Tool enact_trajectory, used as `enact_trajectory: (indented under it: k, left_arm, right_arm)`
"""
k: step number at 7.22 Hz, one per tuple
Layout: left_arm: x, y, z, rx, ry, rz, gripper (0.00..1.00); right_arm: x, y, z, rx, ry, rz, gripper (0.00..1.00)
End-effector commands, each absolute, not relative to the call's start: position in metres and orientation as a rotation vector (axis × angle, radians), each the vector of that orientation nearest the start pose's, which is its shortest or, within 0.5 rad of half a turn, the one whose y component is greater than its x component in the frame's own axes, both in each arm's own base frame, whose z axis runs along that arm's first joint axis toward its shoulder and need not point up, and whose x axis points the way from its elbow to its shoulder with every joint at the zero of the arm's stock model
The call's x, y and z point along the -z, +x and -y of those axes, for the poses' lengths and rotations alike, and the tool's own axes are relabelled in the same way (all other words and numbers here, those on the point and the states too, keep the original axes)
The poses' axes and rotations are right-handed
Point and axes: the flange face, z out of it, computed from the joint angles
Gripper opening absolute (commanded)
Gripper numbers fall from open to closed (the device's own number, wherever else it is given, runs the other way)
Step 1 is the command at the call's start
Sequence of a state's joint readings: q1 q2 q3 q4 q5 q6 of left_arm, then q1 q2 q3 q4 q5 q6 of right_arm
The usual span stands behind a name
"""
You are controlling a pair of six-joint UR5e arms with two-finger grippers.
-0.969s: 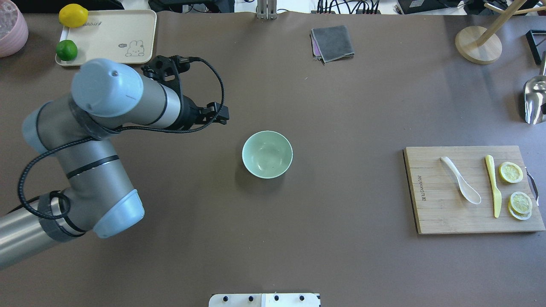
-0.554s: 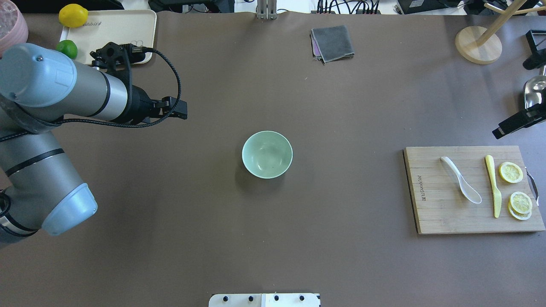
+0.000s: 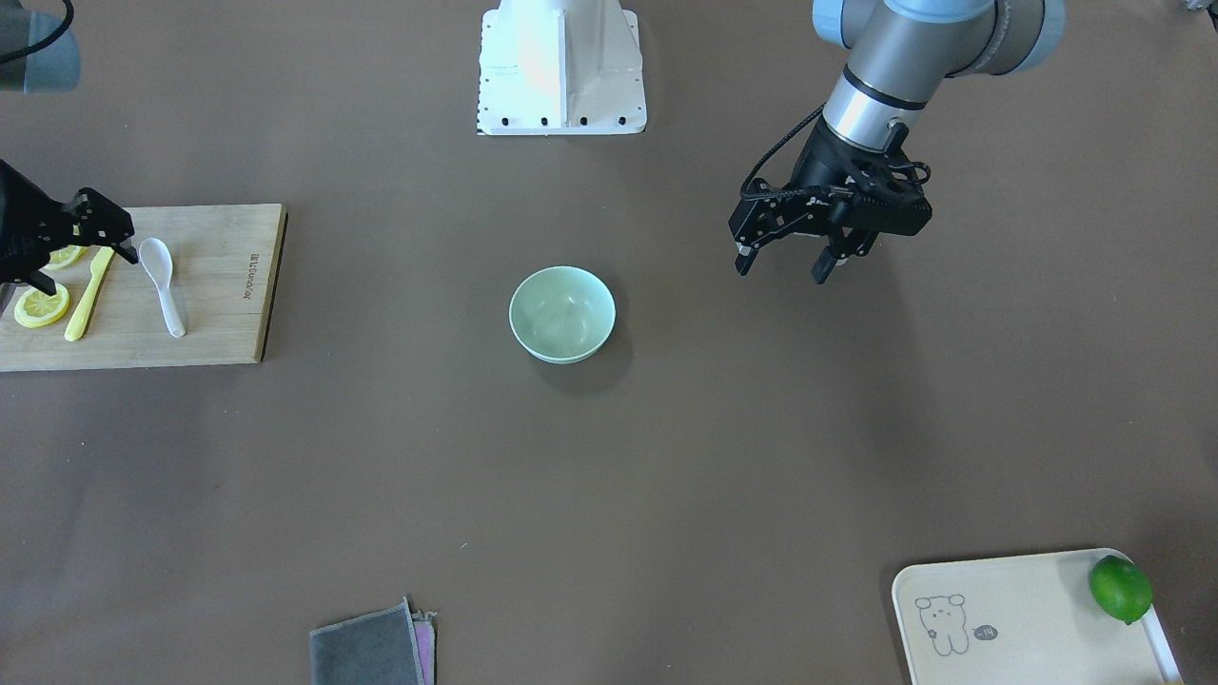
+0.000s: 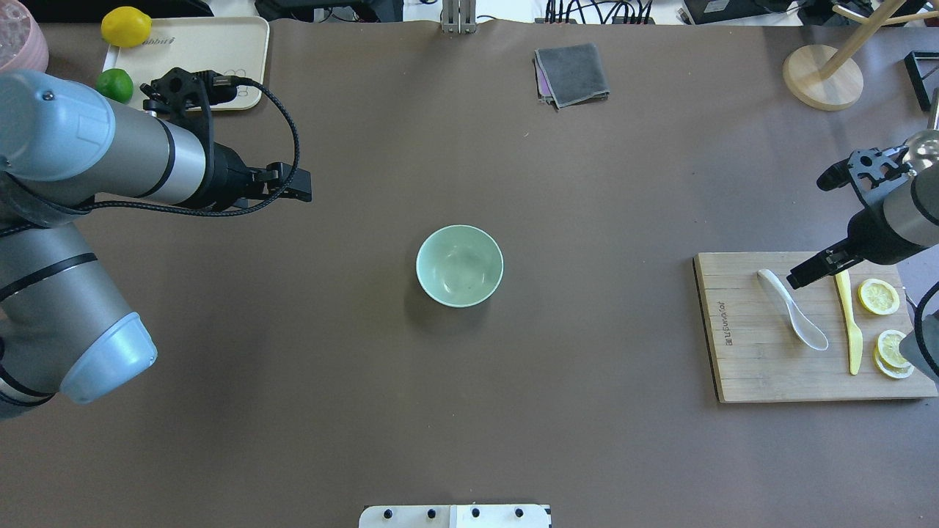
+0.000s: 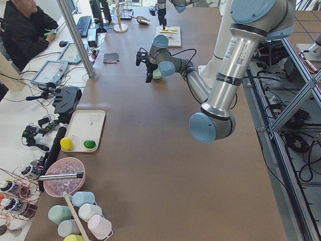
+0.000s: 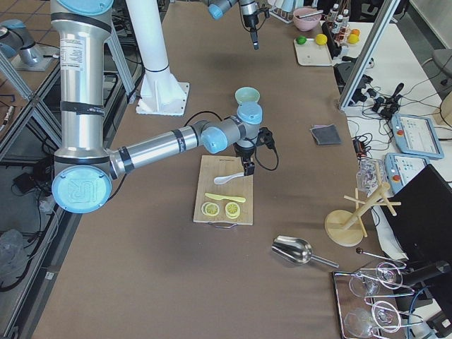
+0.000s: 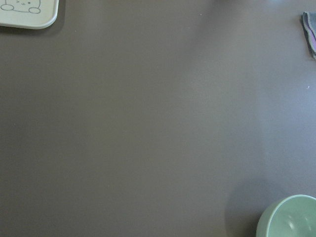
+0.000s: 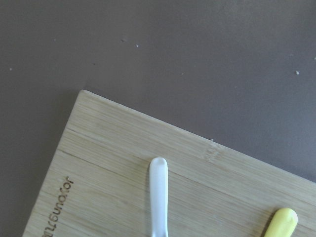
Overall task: Place spoon in bowl
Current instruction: 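Release and lift the left gripper while the right gripper reaches toward the spoon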
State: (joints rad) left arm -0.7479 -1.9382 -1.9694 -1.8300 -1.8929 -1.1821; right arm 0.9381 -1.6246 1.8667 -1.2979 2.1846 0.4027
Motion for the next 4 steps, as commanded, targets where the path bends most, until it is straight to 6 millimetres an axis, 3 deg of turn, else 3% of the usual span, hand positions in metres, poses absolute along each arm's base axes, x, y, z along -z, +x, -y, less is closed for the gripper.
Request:
enact_trajectory:
  k: [1, 4]
  left_arm:
    - [-0.253, 0.347, 0.461, 0.162, 0.298, -1.011, 0.97]
    - [-0.253, 0.347, 0.461, 0.162, 0.298, -1.011, 0.97]
  right_arm:
    - [-0.54, -0.258, 0.438, 0.383, 0.114, 0.754, 1.0]
    - [-0.546, -0.275, 0.438, 0.353, 0.113, 0.785, 0.95]
